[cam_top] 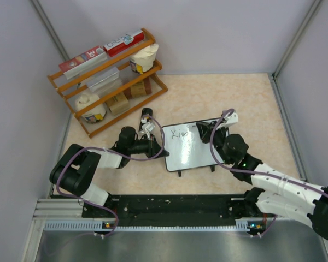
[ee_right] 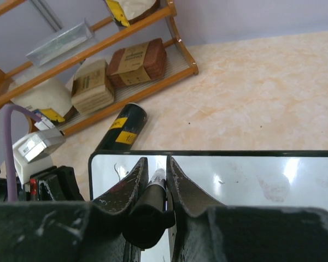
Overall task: Write a sentence on the whiteboard
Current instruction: Write on the whiteboard with the whiteboard.
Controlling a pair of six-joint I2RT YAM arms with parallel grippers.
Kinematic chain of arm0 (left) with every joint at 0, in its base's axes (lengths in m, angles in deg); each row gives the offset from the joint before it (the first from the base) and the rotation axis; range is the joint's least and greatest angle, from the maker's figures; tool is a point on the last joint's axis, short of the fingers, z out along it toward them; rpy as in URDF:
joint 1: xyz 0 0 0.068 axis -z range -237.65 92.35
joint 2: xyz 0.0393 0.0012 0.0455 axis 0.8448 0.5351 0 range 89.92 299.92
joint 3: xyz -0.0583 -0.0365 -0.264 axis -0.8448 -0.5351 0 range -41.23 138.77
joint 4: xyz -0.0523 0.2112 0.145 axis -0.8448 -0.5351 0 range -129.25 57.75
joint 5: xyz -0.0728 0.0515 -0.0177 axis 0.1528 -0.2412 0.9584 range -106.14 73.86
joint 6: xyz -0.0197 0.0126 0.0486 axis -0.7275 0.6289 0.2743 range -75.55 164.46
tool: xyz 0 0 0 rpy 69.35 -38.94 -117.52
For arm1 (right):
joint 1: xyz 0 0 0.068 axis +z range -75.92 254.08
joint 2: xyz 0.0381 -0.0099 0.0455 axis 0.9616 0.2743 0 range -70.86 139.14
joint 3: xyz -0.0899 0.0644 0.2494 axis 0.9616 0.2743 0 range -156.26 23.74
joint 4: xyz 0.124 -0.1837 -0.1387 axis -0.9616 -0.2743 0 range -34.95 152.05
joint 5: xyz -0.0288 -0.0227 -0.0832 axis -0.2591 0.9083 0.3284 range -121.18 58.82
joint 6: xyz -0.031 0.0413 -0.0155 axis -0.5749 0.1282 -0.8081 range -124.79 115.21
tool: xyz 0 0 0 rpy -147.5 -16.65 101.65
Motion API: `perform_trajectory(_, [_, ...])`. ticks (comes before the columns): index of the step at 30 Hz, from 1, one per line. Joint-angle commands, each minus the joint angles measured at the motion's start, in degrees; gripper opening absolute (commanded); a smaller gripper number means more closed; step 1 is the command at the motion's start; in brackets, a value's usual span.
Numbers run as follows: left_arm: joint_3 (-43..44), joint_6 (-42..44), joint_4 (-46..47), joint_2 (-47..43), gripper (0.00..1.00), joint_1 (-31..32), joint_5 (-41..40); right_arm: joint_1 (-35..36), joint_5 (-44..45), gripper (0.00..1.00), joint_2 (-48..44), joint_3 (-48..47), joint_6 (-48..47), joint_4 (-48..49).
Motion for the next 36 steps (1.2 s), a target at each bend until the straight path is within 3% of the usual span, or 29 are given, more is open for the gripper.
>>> perform_trajectory(1, [-0.5,4.2,-5.4,1.8,0.0,1.3,-2.5,-1.3,0.7,0.0,1.0,-3.9,-0.9,3.4])
perform_trajectory(8, [-0.4,4.2,-5.4,1.9,0.0,1.4,-2.4,-1.8,-0.1,0.0,3.5,-4.0,-0.5,3.4])
perform_trajectory(36, [-0.3,4.3,-5.6,1.9,0.0,1.4,-2.6,-1.8,-3.1,0.0,-0.9,2.1,2.2,-2.7])
